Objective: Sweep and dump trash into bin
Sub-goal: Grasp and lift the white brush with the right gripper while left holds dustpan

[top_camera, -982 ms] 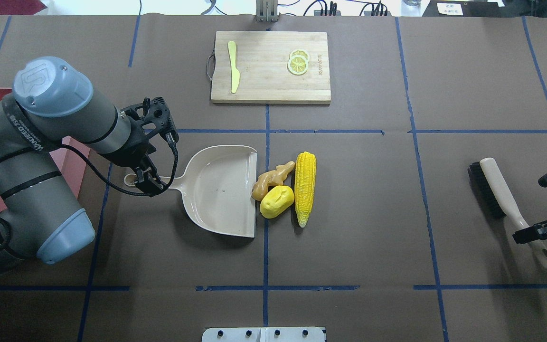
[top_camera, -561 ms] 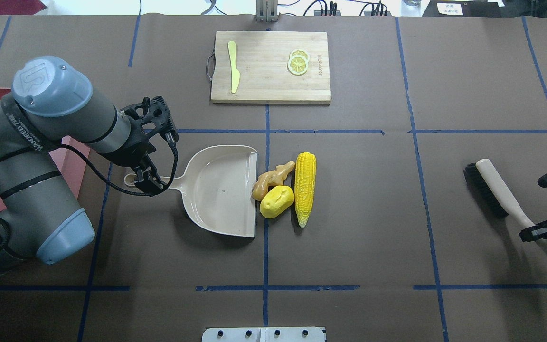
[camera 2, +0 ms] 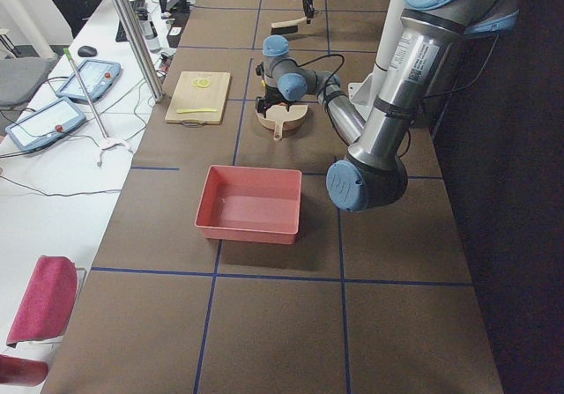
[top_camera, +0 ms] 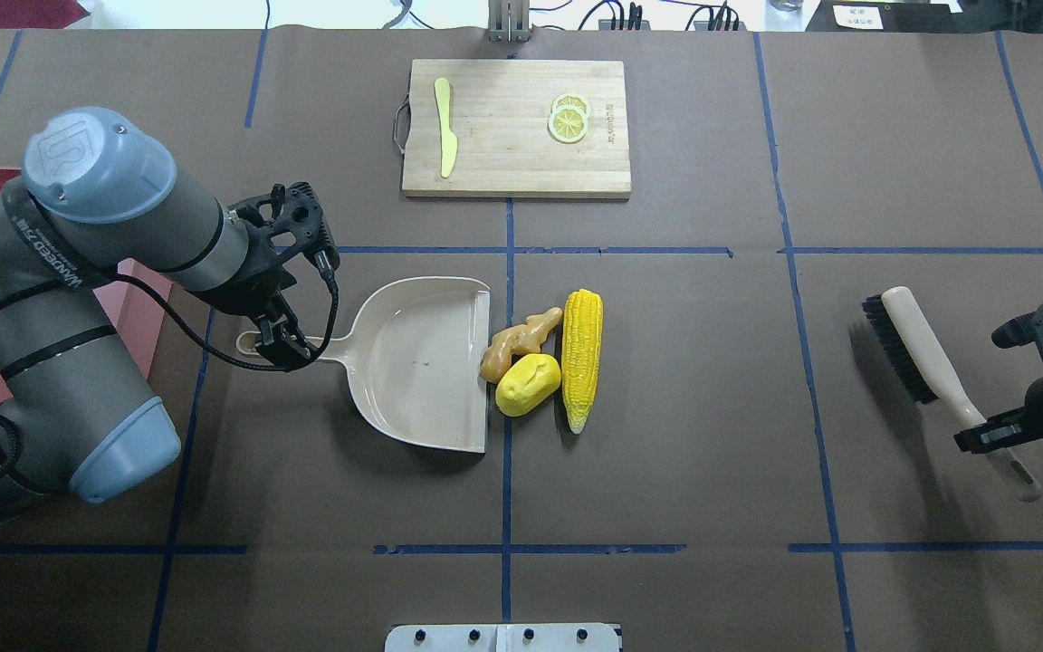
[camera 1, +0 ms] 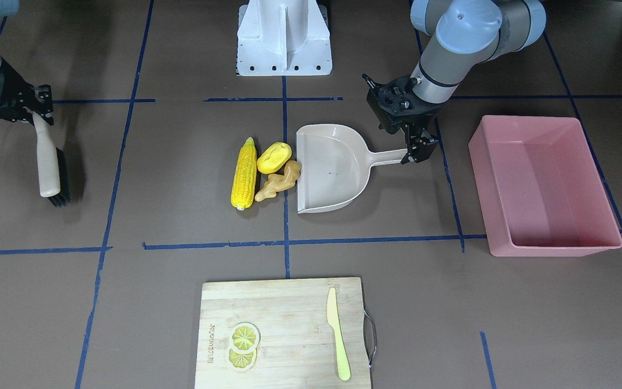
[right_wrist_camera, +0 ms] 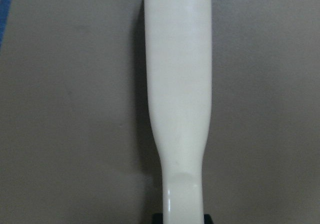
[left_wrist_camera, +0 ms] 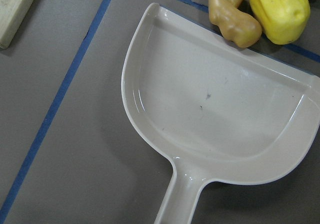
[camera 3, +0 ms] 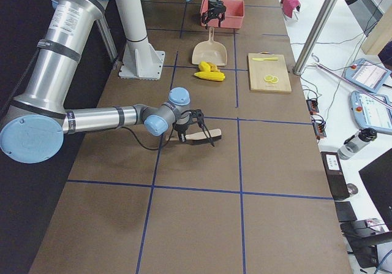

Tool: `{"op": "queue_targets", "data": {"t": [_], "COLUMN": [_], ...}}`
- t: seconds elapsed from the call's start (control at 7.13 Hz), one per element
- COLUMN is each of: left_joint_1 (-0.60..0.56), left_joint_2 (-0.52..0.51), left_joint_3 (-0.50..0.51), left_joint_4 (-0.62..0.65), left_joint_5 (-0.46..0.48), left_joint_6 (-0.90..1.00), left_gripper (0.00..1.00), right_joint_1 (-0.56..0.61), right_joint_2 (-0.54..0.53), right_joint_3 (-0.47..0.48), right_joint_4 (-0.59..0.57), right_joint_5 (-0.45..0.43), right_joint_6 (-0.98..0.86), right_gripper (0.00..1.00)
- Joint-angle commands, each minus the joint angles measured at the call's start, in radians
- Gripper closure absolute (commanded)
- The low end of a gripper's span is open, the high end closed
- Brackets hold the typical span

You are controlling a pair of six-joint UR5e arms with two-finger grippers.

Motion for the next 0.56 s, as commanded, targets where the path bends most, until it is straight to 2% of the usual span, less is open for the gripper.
{"op": "queue_targets", "data": {"t": [0.0,0.14,0.42], "left_joint_1": [0.000,0.002,0.002], "left_joint_2": [0.011,0.010,0.010], "left_joint_3": [0.001,0.018,0.061], "left_joint_4": [-0.008,-0.008,-0.008], "left_joint_5": [0.004,0.004,0.004], "left_joint_6": [0.147,0.275,0.359], "left_gripper": [0.00,0.00,0.01], "right_joint_1": [-0.012,-0.041,-0.096], "right_joint_2": [0.101,0.115,0.178], "right_joint_3": [0.038,0.038,0.038], "right_joint_4": [-0.127,-0.127,-0.130], "right_joint_5": [-0.015,-0.020,-0.043], "right_joint_6": [0.020,0.087,0.167], "right_gripper": [1.00,1.00,1.00]}}
